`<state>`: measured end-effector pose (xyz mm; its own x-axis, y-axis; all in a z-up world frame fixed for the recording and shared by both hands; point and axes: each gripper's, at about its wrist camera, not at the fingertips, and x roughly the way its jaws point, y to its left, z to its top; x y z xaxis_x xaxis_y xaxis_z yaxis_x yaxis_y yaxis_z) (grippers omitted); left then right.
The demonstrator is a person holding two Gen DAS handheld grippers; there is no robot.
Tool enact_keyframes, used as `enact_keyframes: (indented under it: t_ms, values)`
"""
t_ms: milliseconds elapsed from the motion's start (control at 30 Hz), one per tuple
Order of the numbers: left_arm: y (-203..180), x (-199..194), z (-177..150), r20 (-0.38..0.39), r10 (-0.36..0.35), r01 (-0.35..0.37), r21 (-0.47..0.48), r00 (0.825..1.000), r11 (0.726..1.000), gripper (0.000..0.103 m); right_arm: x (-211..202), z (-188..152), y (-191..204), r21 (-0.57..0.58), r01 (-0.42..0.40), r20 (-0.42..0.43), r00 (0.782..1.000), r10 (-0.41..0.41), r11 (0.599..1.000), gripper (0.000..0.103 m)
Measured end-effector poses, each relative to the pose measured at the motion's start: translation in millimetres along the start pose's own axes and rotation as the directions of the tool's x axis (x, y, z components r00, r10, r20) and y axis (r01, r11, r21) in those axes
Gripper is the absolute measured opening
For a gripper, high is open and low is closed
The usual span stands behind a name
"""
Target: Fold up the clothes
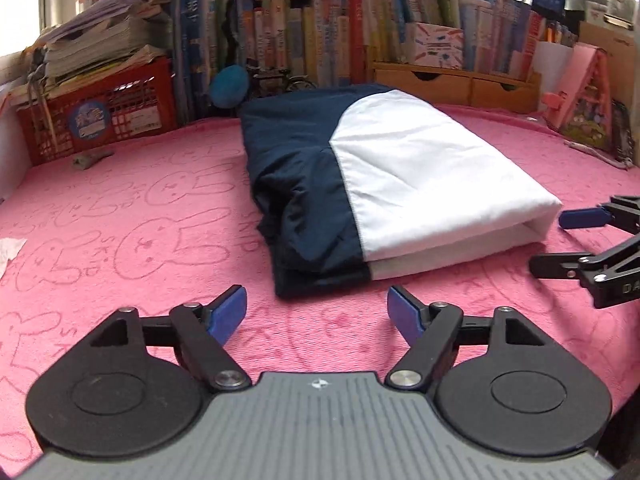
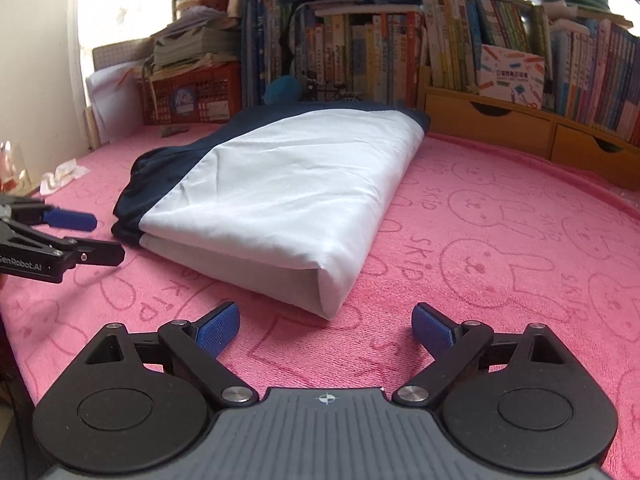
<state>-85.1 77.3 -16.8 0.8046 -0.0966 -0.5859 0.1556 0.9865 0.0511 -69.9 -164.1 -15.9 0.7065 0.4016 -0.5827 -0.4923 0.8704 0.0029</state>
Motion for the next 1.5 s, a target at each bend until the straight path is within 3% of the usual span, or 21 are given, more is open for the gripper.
enact_keyframes:
  t_ms: [133, 267, 700, 1167, 1333, 1500]
  values:
    - [-17.9, 11.5, 2.2, -0.051, -0.01, 0.012, 0.04, 0.999, 0.999, 0.095, -1.3, -1.2, 13.1, -0.086, 0.011, 0.011, 1.0, -0.01, 0.996, 0.097]
    - [-12.2, 23.9, 1.7, -0.082, -0.023, 0.019, -0.05, 0.996, 0.999, 0.103, -0.5, -0.8, 10.7, -0.07, 0.006, 0.002, 1.0, -0.006, 0.998, 0.098]
    - [-11.7, 27.5, 0.6, -0.028, -0.024, 0.023, -0.058, 0.999, 0.998, 0.103, 4.7, 0.6, 1.9, -0.012, -0.014, -0.035, 0.999, 0.014, 1.0, 0.103]
    - [-8.3, 32.5, 8.0, -0.05, -0.03, 0.027, -0.054, 0.998, 0.998, 0.103, 6.4, 2.3, 3.3, -0.006, -0.009, -0.039, 0.999, 0.009, 1.0, 0.103]
    - [-7.7, 33.2, 14.0, -0.081, -0.033, 0.028, -0.059, 0.996, 0.998, 0.103, 2.7, 2.4, 10.3, -0.052, 0.024, -0.003, 1.0, -0.024, 0.998, 0.103]
    - [-5.9, 25.2, 20.0, -0.06, -0.044, 0.039, -0.078, 0.997, 0.996, 0.103, -1.0, 8.1, 16.4, -0.097, 0.046, 0.046, 0.998, -0.042, 0.994, 0.103]
